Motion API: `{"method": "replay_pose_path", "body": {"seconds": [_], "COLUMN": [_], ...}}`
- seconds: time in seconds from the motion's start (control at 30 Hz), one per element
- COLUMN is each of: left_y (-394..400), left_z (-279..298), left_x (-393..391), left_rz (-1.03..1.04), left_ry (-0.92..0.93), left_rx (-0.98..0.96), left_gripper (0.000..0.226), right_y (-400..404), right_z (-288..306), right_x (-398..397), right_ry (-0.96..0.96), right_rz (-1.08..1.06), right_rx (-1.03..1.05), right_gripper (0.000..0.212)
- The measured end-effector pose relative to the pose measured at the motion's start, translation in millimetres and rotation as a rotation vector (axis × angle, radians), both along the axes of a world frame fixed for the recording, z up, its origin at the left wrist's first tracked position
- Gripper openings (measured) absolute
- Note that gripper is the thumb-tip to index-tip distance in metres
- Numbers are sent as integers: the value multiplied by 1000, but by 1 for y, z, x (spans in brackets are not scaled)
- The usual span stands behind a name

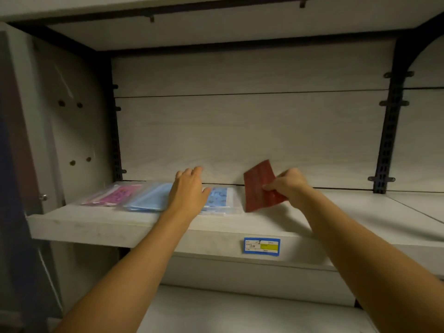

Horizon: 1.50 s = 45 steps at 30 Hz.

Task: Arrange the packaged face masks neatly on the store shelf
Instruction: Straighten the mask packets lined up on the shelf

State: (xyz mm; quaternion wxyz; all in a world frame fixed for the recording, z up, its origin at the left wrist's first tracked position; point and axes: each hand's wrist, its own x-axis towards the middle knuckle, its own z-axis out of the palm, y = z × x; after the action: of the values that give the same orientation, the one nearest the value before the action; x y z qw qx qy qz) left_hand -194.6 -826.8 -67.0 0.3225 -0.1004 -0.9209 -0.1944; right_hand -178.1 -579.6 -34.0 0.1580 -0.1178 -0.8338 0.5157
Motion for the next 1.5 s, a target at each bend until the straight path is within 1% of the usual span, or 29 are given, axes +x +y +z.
{"method": "replay_pose_path", "body": {"seconds": [0.03, 0.1, 0.17, 0.3, 0.37, 0.47, 0.67, 0.77, 0.87, 0.93, 1.1, 1.27, 1.37, 1.5], "left_y": [-1, -3, -5, -5, -5, -5, -7, -4, -2, -2, 3, 27, 50, 87], "left_z": [-2, -5, -8, -11, -11, -10, -10, -9, -8, -5, 1, 5, 7, 14], "left_x": [0, 0, 1, -1, -2, -3, -6, -5, -4, -3, 3, 20, 38, 68], "left_rz": [-44, -132, -183, -193, -202, -212, -196, -198, -226, -233, -204, -199, -199, -215], "left_ry": [10, 3, -42, -86, -118, -127, -103, -76, -67, -50, 23, -81, -86, -65], "left_rx": [-13, -48, -78, -99, -93, -104, -54, -47, -19, -18, -119, -215, -250, -285], "left_gripper": [54, 44, 38, 18, 14, 14, 14, 16, 18, 18, 20, 23, 21, 20], "right_y": [-2, -6, -9, -13, -11, -10, -7, -5, -1, 5, 26, 56, 78, 114], "right_z": [-6, -12, -13, -18, -20, -21, -23, -24, -24, -22, -21, -19, -13, -4], "right_x": [-3, -5, -6, -5, -8, -11, -16, -12, -5, 3, 37, 83, 113, 156], "right_ry": [-71, -125, -133, -178, -175, -163, -168, -134, -102, -60, 36, -40, -70, -56], "right_rz": [-28, -66, -59, -33, -49, -67, -89, -123, -167, -194, -205, -229, -246, -279], "right_rx": [130, 301, 367, 473, 508, 559, 654, 703, 777, 827, 956, 1018, 1022, 1028], "right_gripper": [24, 25, 27, 41, 40, 38, 33, 34, 29, 32, 35, 34, 34, 29]}}
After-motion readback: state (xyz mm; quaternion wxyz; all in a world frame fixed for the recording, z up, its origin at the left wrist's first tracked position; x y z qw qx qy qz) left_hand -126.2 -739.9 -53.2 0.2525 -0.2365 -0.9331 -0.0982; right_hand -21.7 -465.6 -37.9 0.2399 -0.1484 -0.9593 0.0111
